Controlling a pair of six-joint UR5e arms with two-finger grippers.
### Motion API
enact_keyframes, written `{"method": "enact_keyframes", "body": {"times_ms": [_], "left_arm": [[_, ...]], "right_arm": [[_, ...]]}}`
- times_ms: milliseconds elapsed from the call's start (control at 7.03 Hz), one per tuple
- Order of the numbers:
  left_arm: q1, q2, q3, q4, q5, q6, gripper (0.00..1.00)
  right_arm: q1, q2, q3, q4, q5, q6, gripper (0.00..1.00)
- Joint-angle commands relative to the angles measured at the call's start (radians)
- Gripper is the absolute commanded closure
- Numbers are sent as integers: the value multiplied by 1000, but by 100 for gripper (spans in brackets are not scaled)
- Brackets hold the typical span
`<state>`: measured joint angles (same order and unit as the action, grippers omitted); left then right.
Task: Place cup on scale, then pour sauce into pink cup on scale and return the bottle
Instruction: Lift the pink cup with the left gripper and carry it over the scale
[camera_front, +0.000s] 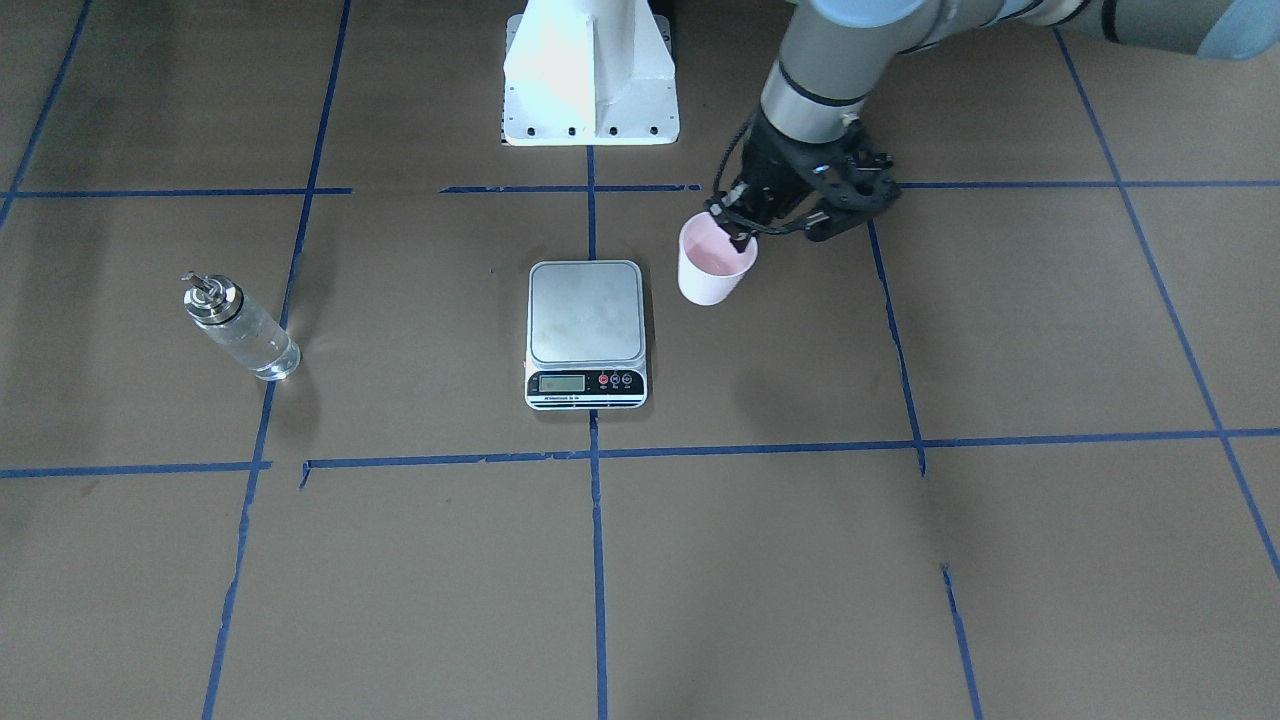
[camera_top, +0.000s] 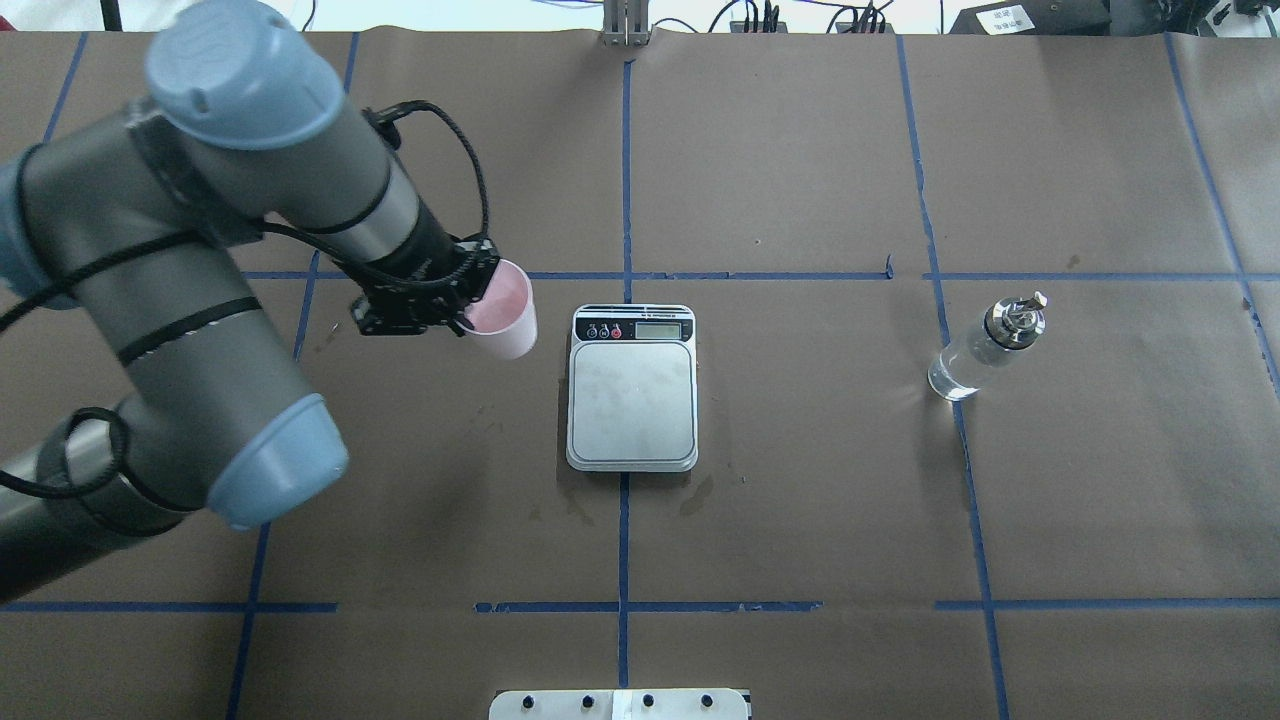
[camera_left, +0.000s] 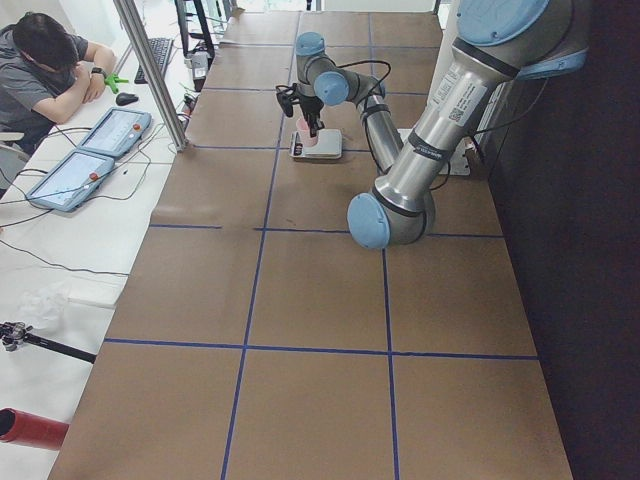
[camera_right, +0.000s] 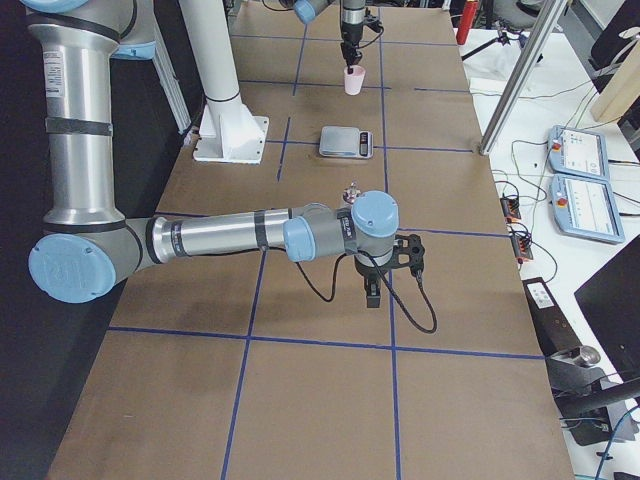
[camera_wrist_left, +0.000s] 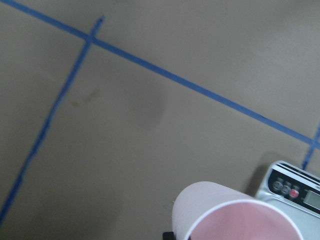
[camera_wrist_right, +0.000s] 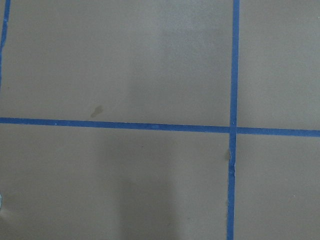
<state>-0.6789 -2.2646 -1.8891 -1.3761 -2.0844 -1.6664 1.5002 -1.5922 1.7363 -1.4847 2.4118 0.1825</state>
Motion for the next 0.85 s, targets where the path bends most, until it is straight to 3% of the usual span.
{"method": "enact_keyframes", "body": {"times_ms": [0,142,285,712], "left_arm": [[155,-113,131,-99,126,-241,100],[177,-160,221,-110,159,-262,100],[177,-162,248,-127,164,-262,100],[194,-154,263,-132,164,-248,100]], "right_arm": [[0,1,-1,0,3,0,0],[-2,1,-1,0,3,0,0],[-2,1,0,0,3,2,0],[-2,1,0,0,3,3,0]]}}
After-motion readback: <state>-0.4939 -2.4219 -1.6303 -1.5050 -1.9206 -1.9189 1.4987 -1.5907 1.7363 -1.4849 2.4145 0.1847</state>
